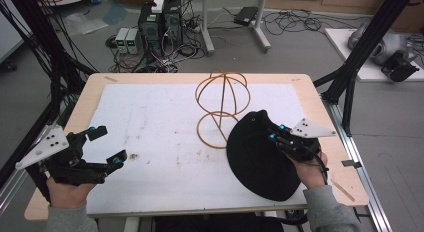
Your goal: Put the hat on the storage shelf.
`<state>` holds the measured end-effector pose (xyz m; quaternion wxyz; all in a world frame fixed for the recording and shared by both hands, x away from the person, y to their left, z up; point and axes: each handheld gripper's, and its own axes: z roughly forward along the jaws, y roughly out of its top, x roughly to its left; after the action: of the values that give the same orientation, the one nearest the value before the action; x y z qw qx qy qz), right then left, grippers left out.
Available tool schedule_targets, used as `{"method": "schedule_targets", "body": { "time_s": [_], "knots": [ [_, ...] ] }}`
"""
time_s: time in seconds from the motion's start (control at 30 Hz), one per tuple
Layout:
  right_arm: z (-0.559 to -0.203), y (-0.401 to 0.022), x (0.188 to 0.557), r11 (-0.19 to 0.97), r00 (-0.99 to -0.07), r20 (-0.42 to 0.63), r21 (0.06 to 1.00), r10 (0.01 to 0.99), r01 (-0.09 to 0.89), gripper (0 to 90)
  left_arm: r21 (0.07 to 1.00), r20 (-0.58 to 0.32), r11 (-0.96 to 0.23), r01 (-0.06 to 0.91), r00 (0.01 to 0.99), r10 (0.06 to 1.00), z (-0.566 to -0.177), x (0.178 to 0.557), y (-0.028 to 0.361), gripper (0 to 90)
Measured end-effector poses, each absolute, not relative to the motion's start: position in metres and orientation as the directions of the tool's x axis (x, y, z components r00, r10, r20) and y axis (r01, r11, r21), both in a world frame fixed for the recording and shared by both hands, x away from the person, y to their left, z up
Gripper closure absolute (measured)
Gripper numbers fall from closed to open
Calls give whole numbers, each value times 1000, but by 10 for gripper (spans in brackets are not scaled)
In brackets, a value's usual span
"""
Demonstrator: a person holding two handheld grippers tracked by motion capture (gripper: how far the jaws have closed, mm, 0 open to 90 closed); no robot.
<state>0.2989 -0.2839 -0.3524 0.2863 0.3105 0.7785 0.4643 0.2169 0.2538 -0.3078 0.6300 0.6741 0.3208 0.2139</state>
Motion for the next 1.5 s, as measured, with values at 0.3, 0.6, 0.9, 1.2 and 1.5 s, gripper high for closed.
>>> {"method": "schedule_targets", "body": {
  "time_s": [0.3, 0.6, 0.9, 1.2, 1.5],
  "knots": [
    [-343, -287, 297, 365, -650, -142, 904, 747, 222, 791, 986, -113, -11, 169, 705, 700, -309, 218, 250, 17],
    [-317, -302, 288, 331, -658, -118, 920, 744, 210, 793, 985, -107, -21, 170, 707, 699, -309, 218, 248, 17],
    [-299, -321, 281, 342, -689, -126, 921, 714, 185, 794, 985, -104, -29, 172, 710, 696, -309, 219, 244, 17],
    [-274, -332, 274, 343, -713, -129, 925, 690, 165, 794, 984, -108, -27, 176, 711, 695, -309, 220, 244, 17],
    [-237, -341, 270, 363, -727, -143, 919, 672, 156, 793, 985, -109, -19, 171, 706, 699, -308, 219, 247, 17]
  ]
}}
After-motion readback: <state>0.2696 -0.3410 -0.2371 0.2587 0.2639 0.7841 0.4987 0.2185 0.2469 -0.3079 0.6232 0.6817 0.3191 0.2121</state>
